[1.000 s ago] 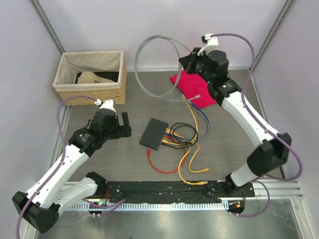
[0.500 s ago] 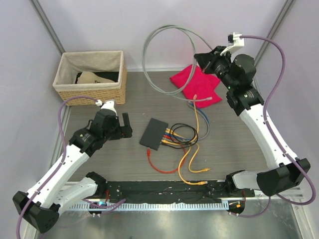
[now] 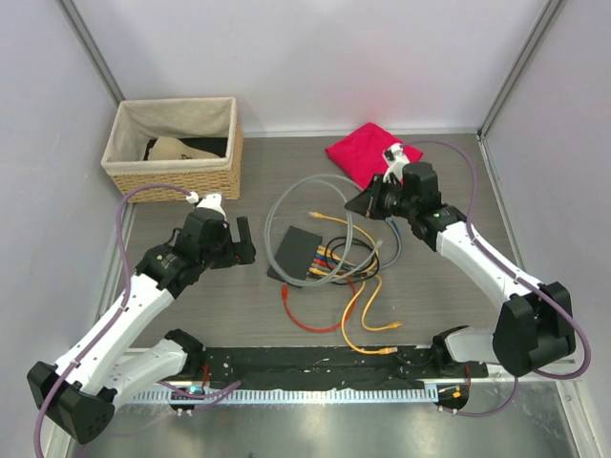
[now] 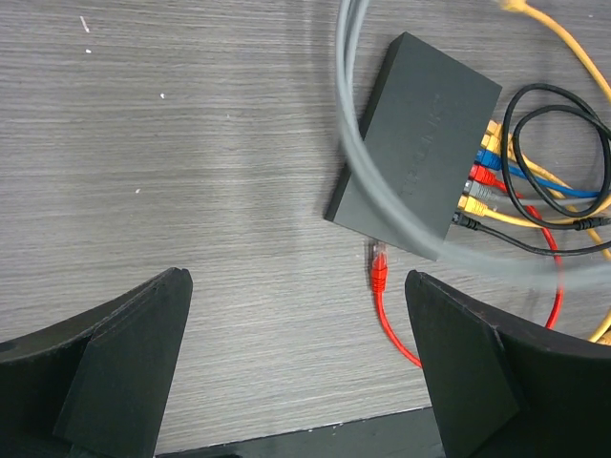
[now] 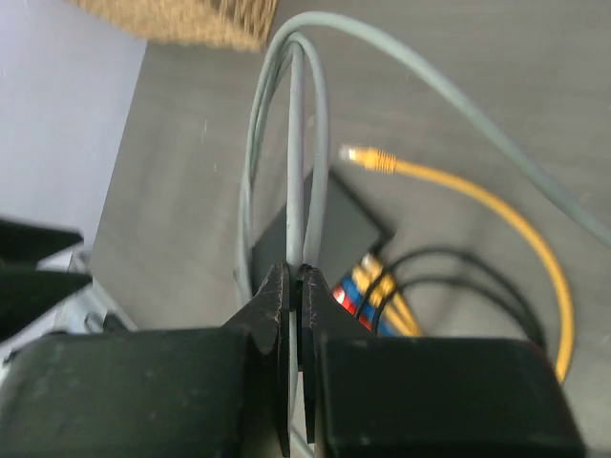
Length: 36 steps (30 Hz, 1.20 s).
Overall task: Insert the plug into the switch port
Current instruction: Pick up the connector from the center of the board, then place the connector at the center of the board.
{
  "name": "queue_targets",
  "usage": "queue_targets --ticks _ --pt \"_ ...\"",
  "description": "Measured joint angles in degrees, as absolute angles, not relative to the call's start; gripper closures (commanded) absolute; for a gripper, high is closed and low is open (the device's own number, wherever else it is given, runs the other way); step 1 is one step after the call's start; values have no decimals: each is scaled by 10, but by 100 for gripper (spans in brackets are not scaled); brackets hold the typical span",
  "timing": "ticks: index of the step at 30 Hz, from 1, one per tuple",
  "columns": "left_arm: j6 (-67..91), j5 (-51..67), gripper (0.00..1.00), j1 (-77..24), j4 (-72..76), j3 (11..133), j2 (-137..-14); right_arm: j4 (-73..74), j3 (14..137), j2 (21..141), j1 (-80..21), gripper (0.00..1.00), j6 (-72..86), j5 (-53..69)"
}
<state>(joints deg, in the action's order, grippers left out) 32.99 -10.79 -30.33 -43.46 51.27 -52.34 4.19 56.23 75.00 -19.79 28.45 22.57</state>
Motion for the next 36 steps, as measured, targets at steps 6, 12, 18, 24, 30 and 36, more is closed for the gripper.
queue_targets --ticks 6,12,18,24,30,36 --pt "330 -104 1 -303 -434 513 -526 83 516 710 -206 99 279 284" --pt "330 -104 1 -303 -434 512 -526 169 580 687 -207 99 208 352" --pt "330 -104 1 -303 -433 512 -525 237 588 690 -207 99 137 470" --pt "330 -93 1 -303 -428 511 -521 312 589 715 -219 61 70 510" --pt "330 -76 0 -303 -420 506 -525 370 594 762 -245 43 31 363" --pt "342 -42 0 -303 -394 502 -573 322 558 698 -244 44 61 156"
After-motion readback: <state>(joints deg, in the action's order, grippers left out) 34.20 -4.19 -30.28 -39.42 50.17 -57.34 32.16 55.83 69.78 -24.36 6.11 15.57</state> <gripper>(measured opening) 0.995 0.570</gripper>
